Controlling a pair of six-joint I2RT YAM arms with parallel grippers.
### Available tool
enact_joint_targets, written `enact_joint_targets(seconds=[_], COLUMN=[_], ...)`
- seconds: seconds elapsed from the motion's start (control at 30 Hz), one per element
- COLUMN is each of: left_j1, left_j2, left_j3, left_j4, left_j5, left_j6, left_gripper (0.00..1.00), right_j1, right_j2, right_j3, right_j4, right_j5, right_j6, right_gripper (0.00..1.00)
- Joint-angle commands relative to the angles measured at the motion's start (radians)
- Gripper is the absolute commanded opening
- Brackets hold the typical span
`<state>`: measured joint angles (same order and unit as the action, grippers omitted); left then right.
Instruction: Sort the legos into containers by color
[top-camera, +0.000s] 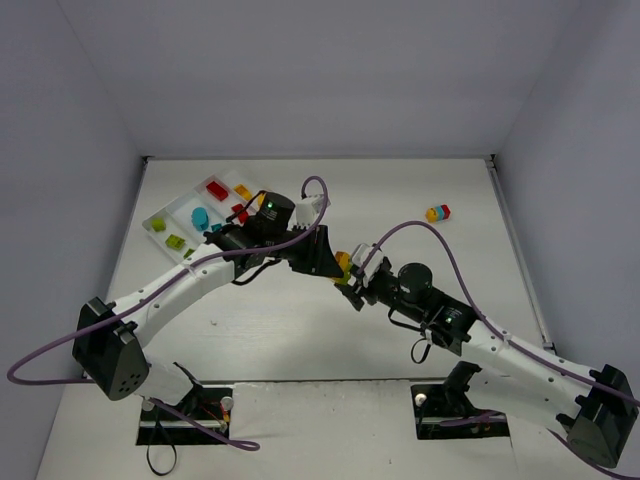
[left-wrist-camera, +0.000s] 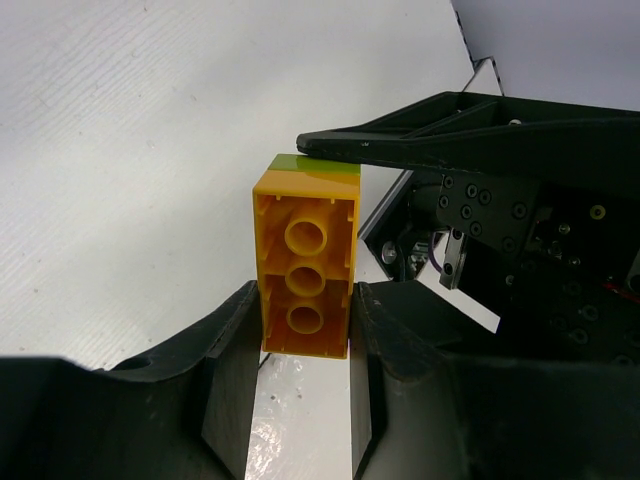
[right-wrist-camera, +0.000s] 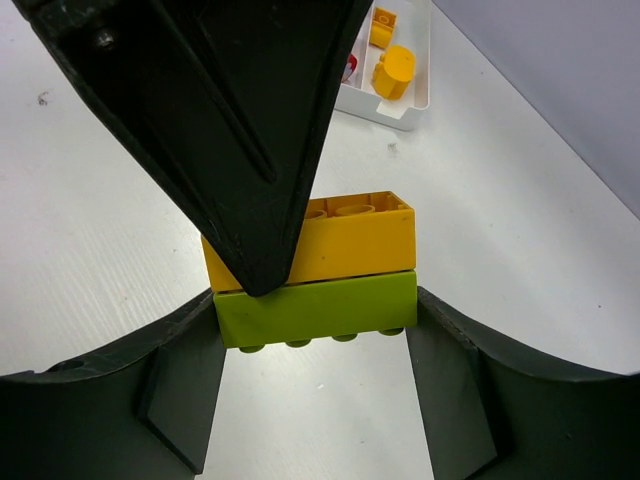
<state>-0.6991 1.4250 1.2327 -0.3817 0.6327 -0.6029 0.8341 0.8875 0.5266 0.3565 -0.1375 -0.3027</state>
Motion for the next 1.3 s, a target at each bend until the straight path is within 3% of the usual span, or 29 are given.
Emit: enact_joint_targets(seconds=[0.0, 0.1, 0.23, 0.4, 0.67, 0.87, 1.1, 1.27], left_j1=[0.007, 0.021, 0.082, 0.255, 0.421, 0.467, 0.513, 0.55], left_j2=[-0.023, -0.026, -0.035, -0.078, -0.061, 0.109, 0.412, 0.612], left_j3=[0.03, 0.03, 0.027, 0.014, 0.062, 0.211, 0.474, 0.67], left_j4=[0.033, 0.027, 0.015, -0.023, -0.132, -0.218, -0.224, -0.198], left_j5=[0.024, 0.025, 0.074, 0.156, 0.151, -0.083, -0.356, -0.43], left_j6=[-0.001, 0.002, 0.005, 0.026, 0.115, 0.161, 0.052, -0.055], left_gripper=[0.07, 0.07, 0.07, 0.07, 0.07, 0.07, 0.07, 0.07], right_j1=[0.003, 0.003, 0.003, 0.003, 0.003, 0.003, 0.003, 0.003], right_j2=[-0.012, -0.004, 0.013, 0.034, 0.042, 0.03, 0.036, 0.039], right_j3=[0.004, 0.003, 0.001, 0.0, -0.004, -0.007, -0.008, -0.002], right_j4=[0.099, 0.099, 0.101, 0.11, 0.125, 0.136, 0.151, 0.147], right_j5=[0.026, 0.027, 0.032, 0.047, 0.059, 0.056, 0.045, 0.059], right_j6=[0.002, 0.007, 0.008, 0.011, 0.027, 0.042, 0.065, 0.068], right_gripper=[0.23, 0.0, 0.0, 0.0, 0.0, 0.0, 0.0, 0.0])
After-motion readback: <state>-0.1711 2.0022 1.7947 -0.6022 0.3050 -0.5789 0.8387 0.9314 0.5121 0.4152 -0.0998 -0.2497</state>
